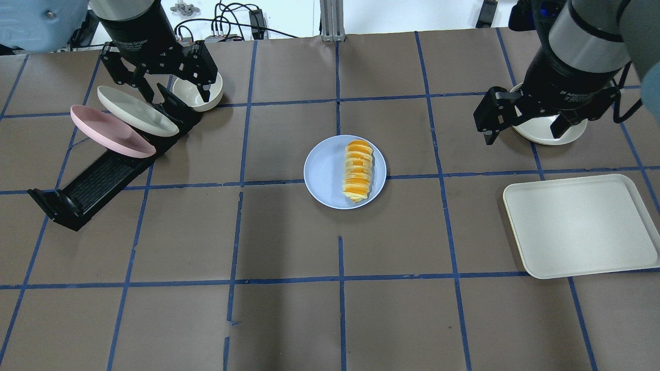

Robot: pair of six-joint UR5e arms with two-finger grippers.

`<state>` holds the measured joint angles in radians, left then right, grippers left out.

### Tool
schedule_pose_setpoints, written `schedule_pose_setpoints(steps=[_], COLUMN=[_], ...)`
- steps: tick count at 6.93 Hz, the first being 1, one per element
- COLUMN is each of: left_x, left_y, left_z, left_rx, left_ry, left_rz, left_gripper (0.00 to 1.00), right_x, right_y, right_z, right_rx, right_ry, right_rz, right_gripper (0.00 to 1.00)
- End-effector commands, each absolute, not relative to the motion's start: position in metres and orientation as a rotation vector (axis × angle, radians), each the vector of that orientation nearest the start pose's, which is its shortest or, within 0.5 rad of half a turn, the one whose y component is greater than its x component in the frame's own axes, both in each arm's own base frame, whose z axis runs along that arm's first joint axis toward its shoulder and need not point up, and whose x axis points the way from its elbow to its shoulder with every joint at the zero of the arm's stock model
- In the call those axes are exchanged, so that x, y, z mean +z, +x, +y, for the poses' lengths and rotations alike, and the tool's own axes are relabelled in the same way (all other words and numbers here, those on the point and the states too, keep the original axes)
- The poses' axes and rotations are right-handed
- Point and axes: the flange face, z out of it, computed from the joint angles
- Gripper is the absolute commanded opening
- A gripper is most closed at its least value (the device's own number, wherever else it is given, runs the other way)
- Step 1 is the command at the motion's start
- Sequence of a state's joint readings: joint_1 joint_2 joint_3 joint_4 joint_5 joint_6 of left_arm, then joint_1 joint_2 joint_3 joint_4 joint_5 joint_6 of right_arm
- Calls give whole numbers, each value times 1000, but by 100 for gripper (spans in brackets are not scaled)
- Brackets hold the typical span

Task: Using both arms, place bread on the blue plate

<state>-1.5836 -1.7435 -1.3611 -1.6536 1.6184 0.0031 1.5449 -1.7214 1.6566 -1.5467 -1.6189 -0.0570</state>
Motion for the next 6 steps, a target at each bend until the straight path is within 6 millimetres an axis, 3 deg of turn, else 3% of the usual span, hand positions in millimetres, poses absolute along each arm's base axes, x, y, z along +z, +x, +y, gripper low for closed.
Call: schedule_pose_setpoints(steps=[1, 3, 6], left_x=[492, 491, 491], left_y=[-135, -135, -135], left_z=[-559, -559, -560], left_rx=[66, 68, 66], left_ry=[25, 25, 25], left_rz=[3093, 3093, 3093], left_gripper=[100, 100, 100], right_x=[515, 518, 517], right_y=[118, 118, 118], right_z=[-441, -455, -455], right_rx=[-68, -51, -41], right_ry=[-50, -50, -58], right_rz=[3196, 3196, 3194], right_gripper=[100, 100, 100])
